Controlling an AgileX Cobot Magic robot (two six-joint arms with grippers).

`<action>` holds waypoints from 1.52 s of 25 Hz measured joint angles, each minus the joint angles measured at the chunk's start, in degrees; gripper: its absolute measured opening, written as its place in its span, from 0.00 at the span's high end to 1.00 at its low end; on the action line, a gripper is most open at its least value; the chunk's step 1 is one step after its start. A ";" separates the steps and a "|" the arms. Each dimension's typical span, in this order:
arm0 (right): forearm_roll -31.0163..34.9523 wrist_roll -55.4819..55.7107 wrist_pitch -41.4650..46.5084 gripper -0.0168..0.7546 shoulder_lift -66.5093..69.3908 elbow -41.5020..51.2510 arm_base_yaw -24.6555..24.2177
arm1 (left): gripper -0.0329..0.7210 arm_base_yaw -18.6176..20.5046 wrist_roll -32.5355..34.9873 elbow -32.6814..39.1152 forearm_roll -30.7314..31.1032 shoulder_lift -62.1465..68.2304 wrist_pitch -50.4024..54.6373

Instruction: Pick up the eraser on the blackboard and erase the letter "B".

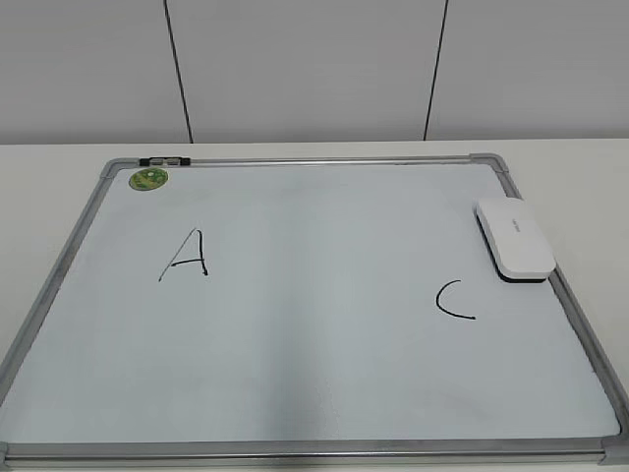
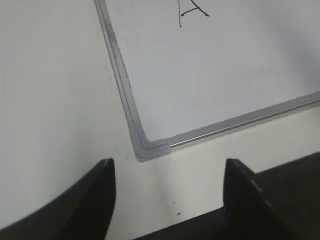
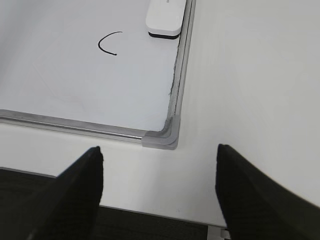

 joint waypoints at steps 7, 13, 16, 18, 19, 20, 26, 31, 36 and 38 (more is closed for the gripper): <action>0.02 -0.36 -0.48 0.30 0.00 0.09 0.00 | 0.32 0.00 2.08 0.03 -1.54 0.00 0.00; 0.02 -0.43 -0.61 0.30 0.00 0.09 0.00 | 0.34 0.00 2.11 0.53 -3.24 0.00 0.49; 0.11 -0.48 -0.73 0.30 0.00 0.09 0.00 | 0.34 0.00 2.11 0.53 -3.84 0.00 0.49; 0.11 -0.48 -0.73 0.30 0.00 0.09 0.00 | 0.34 0.00 2.11 0.53 -3.95 0.00 0.49; 0.11 -0.48 -0.73 0.30 0.00 0.09 0.00 | 0.34 0.00 2.11 0.53 -3.95 0.00 0.49; 0.11 -0.48 -0.73 0.30 0.00 0.09 0.00 | 0.34 0.00 2.11 0.53 -3.95 0.00 0.49; 0.11 -0.58 -0.84 0.30 -0.40 0.09 0.00 | 0.34 0.00 2.11 0.53 -3.95 -1.26 0.49; 0.22 -0.58 -0.84 0.30 -2.10 0.09 -2.17 | 0.34 2.65 2.11 0.53 -4.06 -6.18 0.49; 0.22 -0.58 -0.84 0.30 -4.94 0.09 -8.36 | 0.34 7.40 2.11 0.53 -4.06 -11.29 0.60; 0.22 -0.58 -0.84 0.30 -5.05 0.09 -10.65 | 0.34 8.61 2.11 0.53 -4.17 -12.79 0.70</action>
